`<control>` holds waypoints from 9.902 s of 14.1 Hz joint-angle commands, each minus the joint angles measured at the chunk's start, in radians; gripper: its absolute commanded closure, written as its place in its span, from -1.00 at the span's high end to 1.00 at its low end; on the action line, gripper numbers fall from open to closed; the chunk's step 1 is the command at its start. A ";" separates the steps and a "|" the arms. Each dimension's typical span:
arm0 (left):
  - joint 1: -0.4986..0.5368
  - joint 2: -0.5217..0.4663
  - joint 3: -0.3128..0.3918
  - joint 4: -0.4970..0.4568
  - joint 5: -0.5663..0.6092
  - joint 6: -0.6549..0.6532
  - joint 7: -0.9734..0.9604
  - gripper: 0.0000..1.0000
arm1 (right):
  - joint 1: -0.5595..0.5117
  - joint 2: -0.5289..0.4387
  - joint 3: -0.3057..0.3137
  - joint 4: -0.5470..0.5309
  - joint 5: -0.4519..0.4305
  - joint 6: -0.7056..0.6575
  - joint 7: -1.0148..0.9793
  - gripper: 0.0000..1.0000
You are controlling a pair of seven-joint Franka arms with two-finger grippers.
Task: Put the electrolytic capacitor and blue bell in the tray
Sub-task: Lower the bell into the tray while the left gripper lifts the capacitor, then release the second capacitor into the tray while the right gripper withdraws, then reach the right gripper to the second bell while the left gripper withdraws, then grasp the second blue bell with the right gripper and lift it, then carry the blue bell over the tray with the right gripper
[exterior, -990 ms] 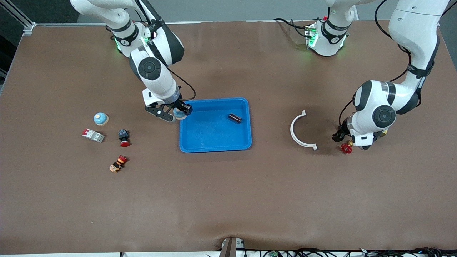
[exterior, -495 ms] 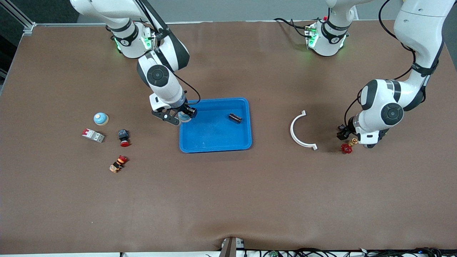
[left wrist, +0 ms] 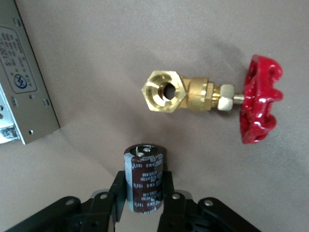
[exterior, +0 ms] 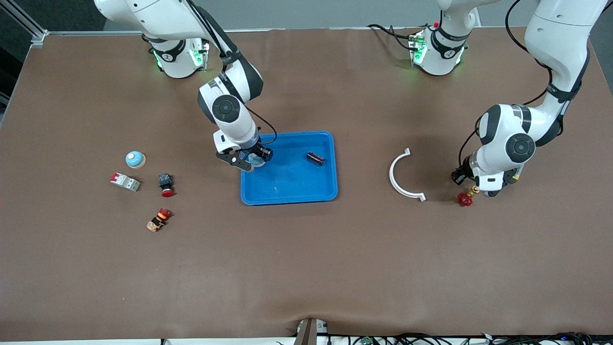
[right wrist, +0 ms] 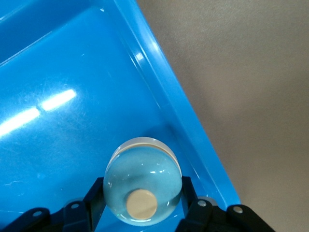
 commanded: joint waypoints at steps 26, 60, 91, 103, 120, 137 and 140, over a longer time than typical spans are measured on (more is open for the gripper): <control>-0.600 0.330 -0.155 0.712 0.013 -0.192 -1.121 -1.00 | -0.115 -0.128 -0.023 0.321 0.021 -0.661 -0.155 1.00; -0.423 -0.036 -0.051 0.775 0.022 -0.640 -0.122 1.00 | -0.835 -0.406 -0.023 -0.500 -0.185 0.124 -1.116 1.00; -0.242 -0.431 0.101 0.716 -0.142 -0.944 0.604 1.00 | -0.935 -0.187 -0.023 -0.448 -0.176 0.326 -1.200 1.00; -0.216 -0.431 0.102 0.722 -0.149 -1.004 0.620 1.00 | -0.904 -0.141 -0.020 -0.446 -0.176 0.374 -1.164 0.90; -0.214 -0.420 0.101 0.755 -0.139 -1.033 0.618 1.00 | -0.859 -0.500 -0.009 -0.373 -0.116 -0.259 -1.124 -1.00; -0.173 -0.407 0.079 0.758 -0.157 -1.013 0.621 1.00 | -0.230 -0.207 -0.009 -0.014 -0.023 -0.157 -0.133 -1.00; -0.173 -0.411 0.065 0.755 -0.159 -1.005 0.623 1.00 | -0.167 -0.127 -0.011 0.055 -0.024 -0.113 -0.013 -1.00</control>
